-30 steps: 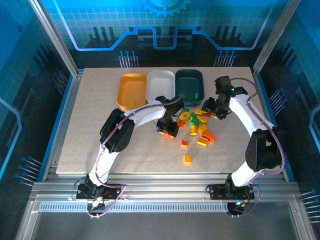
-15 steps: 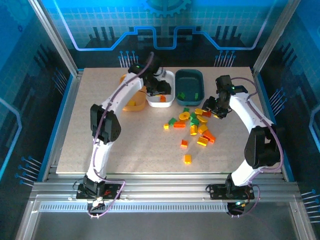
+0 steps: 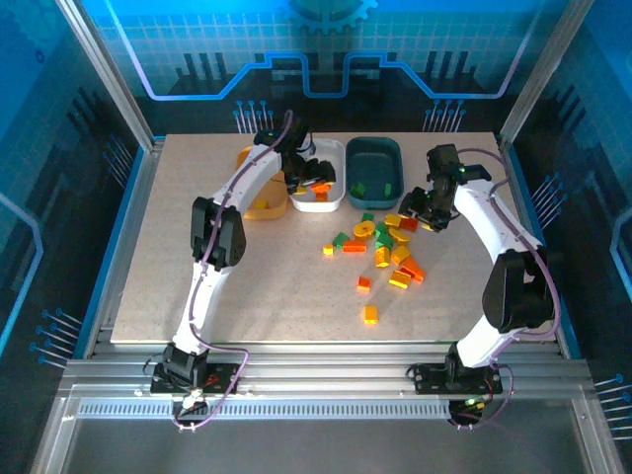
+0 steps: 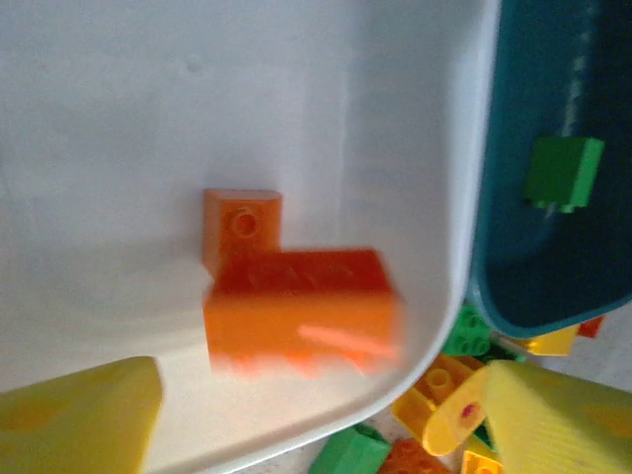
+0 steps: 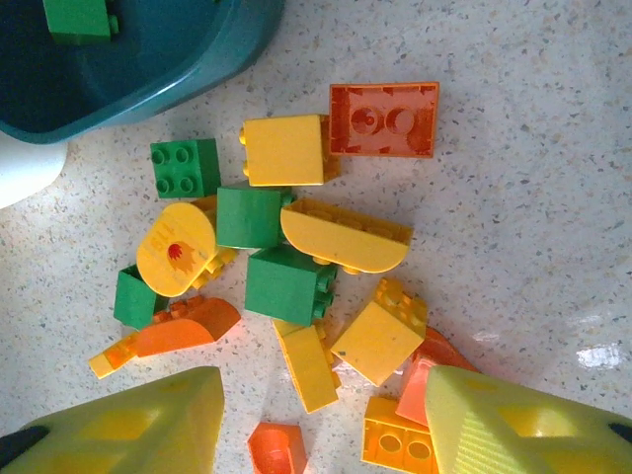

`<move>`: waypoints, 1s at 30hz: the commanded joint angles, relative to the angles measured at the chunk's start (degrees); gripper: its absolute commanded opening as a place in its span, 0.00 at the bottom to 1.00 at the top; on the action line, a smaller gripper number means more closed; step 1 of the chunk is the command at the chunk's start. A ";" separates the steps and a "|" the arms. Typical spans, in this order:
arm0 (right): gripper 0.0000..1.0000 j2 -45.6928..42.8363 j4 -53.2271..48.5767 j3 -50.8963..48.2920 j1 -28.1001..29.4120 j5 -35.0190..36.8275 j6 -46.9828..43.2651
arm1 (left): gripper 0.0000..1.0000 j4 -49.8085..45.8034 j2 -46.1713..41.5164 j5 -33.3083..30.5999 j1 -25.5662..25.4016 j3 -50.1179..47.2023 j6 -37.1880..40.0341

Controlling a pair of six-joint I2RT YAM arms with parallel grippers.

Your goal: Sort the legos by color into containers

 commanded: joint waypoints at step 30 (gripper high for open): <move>0.57 -15.52 15.48 -21.99 0.45 -1.47 -2.89 | 0.59 10.63 -17.47 -16.80 -16.64 -40.32 -7.61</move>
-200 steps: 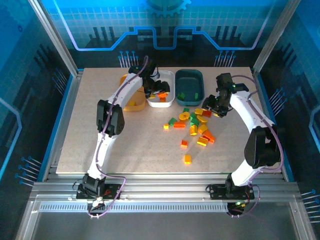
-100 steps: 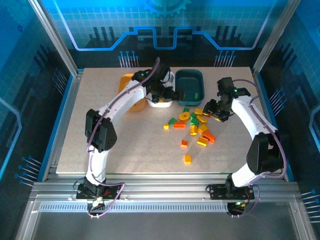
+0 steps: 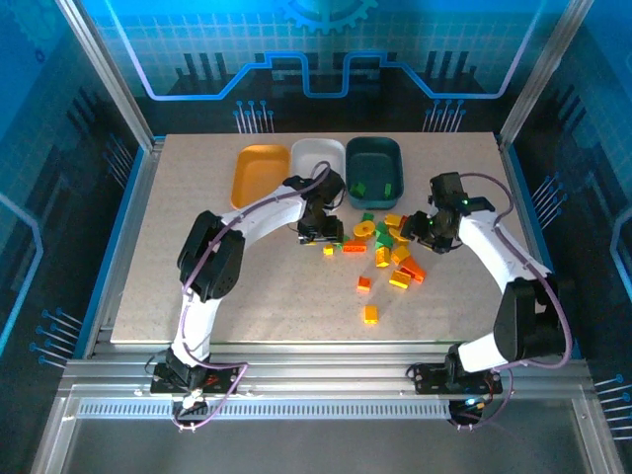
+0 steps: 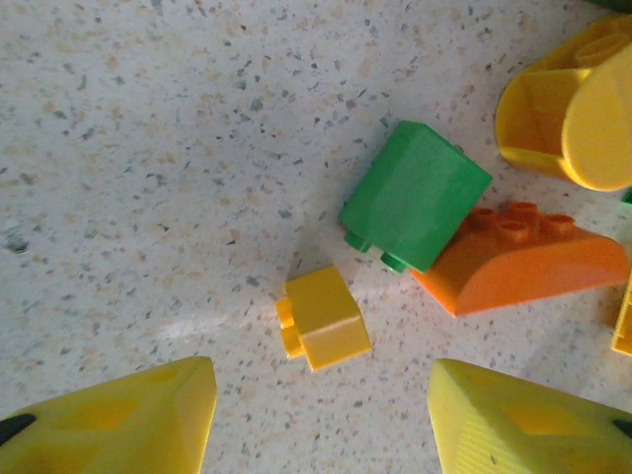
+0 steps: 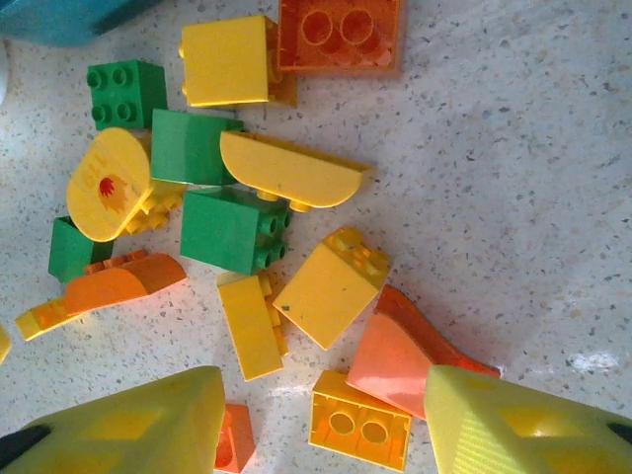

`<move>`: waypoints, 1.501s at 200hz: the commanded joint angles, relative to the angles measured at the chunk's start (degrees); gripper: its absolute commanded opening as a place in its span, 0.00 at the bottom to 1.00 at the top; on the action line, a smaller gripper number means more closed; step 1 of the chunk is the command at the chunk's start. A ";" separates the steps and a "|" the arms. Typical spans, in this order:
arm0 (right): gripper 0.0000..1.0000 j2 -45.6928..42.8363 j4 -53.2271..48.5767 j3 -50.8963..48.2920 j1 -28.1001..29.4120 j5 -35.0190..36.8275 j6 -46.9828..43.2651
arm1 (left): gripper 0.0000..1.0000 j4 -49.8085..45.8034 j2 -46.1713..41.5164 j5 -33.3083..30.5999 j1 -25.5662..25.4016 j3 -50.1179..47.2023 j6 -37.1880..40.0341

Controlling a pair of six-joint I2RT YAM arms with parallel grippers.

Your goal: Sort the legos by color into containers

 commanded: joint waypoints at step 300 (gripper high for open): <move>0.61 -13.03 11.68 -12.11 3.83 3.95 -3.17 | 0.29 4.54 1.00 -6.25 24.31 10.59 8.30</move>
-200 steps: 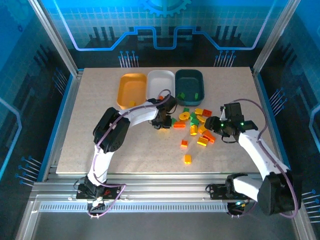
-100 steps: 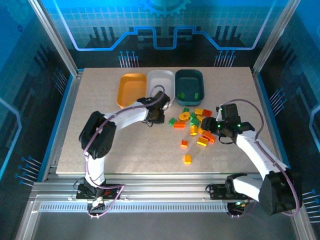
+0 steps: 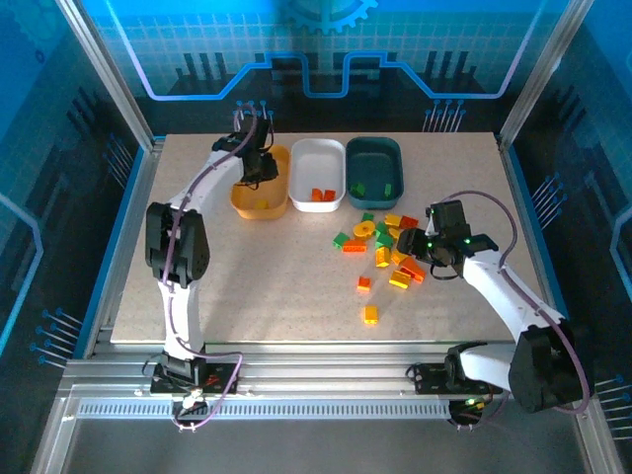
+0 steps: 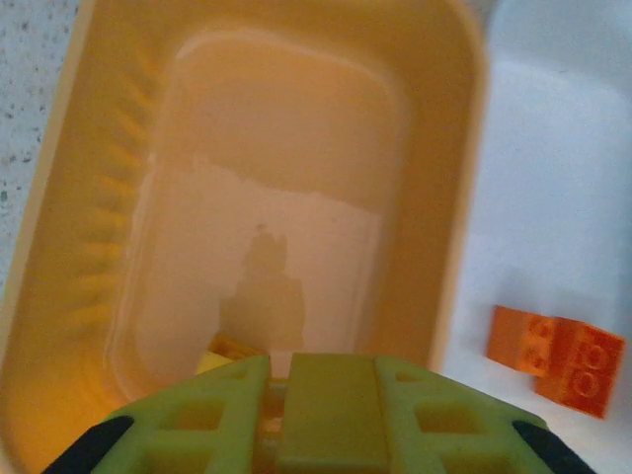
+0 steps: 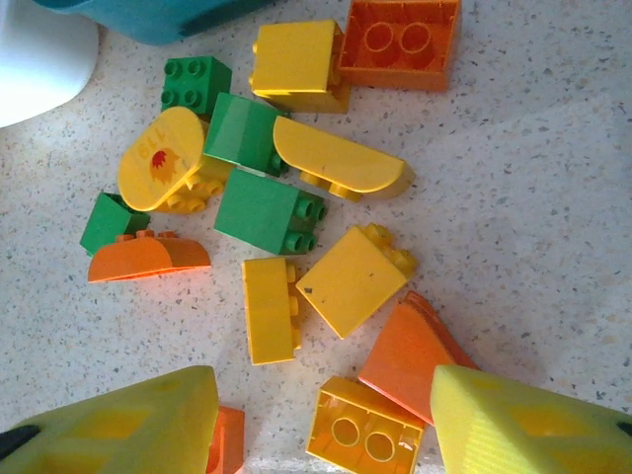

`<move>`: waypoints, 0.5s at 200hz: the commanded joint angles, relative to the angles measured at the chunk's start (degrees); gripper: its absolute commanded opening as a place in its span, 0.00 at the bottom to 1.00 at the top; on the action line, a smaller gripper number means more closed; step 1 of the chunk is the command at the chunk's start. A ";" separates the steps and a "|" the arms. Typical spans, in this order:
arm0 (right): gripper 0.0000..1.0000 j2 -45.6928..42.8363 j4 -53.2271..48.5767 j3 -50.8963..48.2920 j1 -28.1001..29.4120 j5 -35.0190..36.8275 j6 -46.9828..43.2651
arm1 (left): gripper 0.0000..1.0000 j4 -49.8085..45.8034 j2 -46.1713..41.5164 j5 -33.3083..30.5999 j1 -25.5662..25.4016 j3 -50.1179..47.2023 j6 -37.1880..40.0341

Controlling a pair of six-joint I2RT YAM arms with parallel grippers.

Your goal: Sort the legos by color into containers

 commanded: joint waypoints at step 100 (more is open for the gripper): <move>0.63 -4.86 -10.78 2.62 0.40 3.23 -0.37 | 0.90 19.06 -12.97 11.78 2.02 -17.63 -4.51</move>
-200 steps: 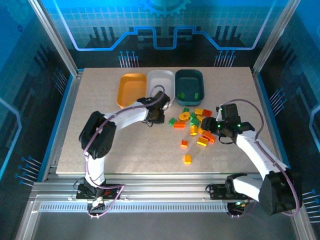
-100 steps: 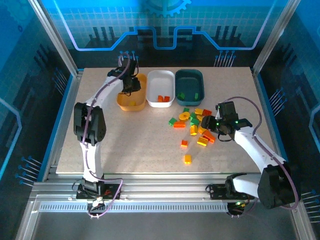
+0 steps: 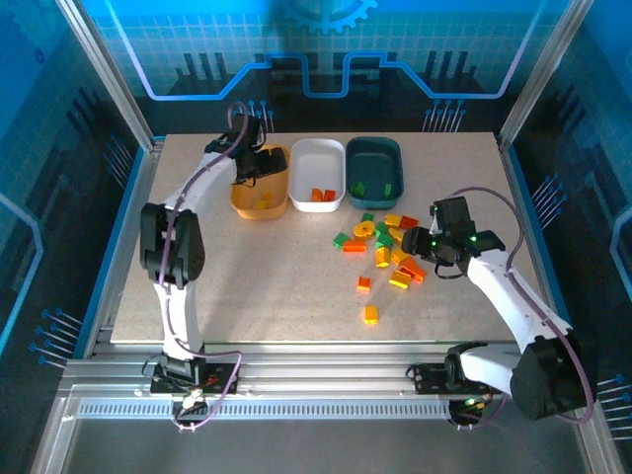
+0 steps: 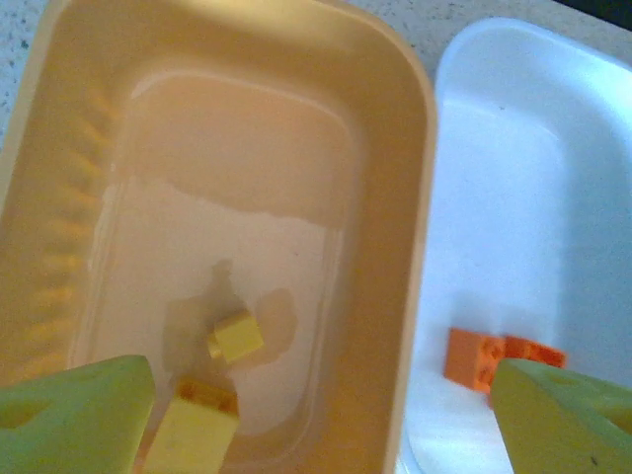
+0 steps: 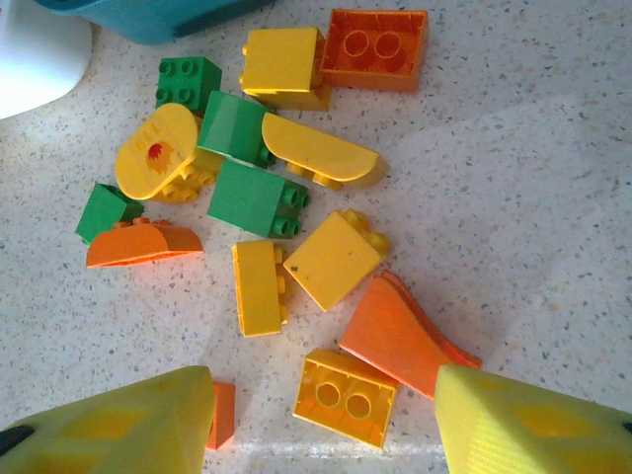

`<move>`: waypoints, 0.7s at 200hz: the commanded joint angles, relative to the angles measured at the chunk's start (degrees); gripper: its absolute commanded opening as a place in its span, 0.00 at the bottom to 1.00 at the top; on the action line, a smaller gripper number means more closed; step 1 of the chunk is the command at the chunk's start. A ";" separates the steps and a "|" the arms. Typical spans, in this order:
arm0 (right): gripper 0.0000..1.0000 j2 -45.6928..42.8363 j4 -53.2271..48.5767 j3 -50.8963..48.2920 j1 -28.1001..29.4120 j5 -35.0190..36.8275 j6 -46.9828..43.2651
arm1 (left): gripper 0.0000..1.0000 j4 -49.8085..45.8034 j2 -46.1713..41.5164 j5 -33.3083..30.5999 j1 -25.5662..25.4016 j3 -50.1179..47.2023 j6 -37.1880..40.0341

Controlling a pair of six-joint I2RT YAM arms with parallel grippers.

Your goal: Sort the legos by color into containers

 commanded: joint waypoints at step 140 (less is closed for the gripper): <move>0.58 4.78 -9.43 2.79 1.39 10.43 0.18 | 0.87 14.00 -19.87 19.14 -24.42 -38.75 -14.13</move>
